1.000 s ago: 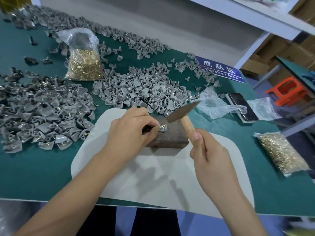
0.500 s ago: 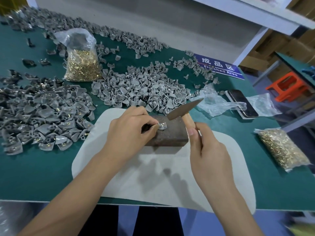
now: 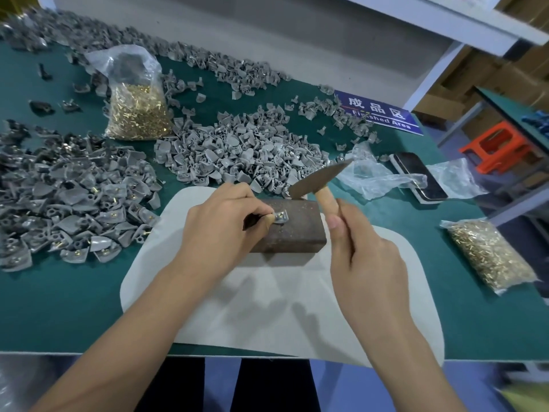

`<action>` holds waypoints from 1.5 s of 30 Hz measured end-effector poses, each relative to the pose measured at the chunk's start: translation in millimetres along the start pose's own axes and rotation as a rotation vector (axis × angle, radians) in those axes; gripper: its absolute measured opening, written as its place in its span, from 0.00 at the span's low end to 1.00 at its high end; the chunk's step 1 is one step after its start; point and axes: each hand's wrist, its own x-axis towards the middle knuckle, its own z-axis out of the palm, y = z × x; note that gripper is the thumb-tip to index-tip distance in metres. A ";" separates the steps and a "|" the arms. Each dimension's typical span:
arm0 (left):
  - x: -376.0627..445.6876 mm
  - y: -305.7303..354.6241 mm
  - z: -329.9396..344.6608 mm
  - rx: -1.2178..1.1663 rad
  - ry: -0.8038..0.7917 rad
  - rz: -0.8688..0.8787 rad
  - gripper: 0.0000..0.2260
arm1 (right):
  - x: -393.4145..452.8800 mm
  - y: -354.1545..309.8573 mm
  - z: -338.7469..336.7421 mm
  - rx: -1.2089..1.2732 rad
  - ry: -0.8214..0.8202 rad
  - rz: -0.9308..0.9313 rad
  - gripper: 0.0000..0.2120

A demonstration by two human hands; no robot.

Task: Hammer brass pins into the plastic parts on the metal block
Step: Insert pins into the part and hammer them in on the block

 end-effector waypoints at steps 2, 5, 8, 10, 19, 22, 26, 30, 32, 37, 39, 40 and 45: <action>-0.2 -0.2 0.0 0.013 0.001 -0.008 0.00 | -0.3 -0.7 -2.4 -0.083 -0.100 -0.013 0.17; -0.7 0.2 1.3 0.025 -0.009 -0.012 0.01 | 0.7 4.2 -14.0 0.018 0.075 0.048 0.16; -0.7 1.1 2.1 0.036 0.000 -0.036 0.01 | 0.7 3.7 -22.1 0.095 0.233 0.066 0.16; -1.2 1.4 3.1 0.032 -0.010 -0.026 0.01 | 0.3 0.0 -20.6 0.050 0.136 0.044 0.17; -2.6 -2.6 3.0 0.030 0.009 -0.025 0.01 | -2.8 4.4 1.5 0.043 -0.044 0.046 0.24; -3.1 -2.8 2.6 0.017 0.008 -0.014 0.01 | -4.6 3.4 0.6 -0.011 -0.117 0.010 0.24; -3.7 -2.0 3.1 0.011 0.016 0.003 0.01 | -7.6 0.0 4.3 0.072 -0.037 0.049 0.24; -2.5 -2.8 1.5 0.028 -0.001 0.001 0.02 | -11.5 0.2 10.3 0.035 -0.049 0.062 0.24; -1.5 -3.5 1.3 0.016 -0.004 -0.004 0.02 | -9.5 -0.2 7.9 0.120 0.060 0.093 0.24; -0.6 -1.3 1.2 0.048 -0.015 -0.019 0.02 | -5.7 1.3 6.2 0.015 -0.039 0.065 0.24; -1.2 -0.7 1.5 0.038 -0.015 -0.013 0.02 | -7.0 -0.5 5.5 0.086 0.050 0.086 0.22; -1.4 -0.8 1.0 0.043 -0.017 -0.020 0.02 | -6.9 -3.7 6.0 0.073 0.020 0.083 0.23; -0.8 -2.9 0.5 0.048 -0.044 -0.032 0.02 | -7.2 -2.0 7.5 0.033 0.048 0.068 0.23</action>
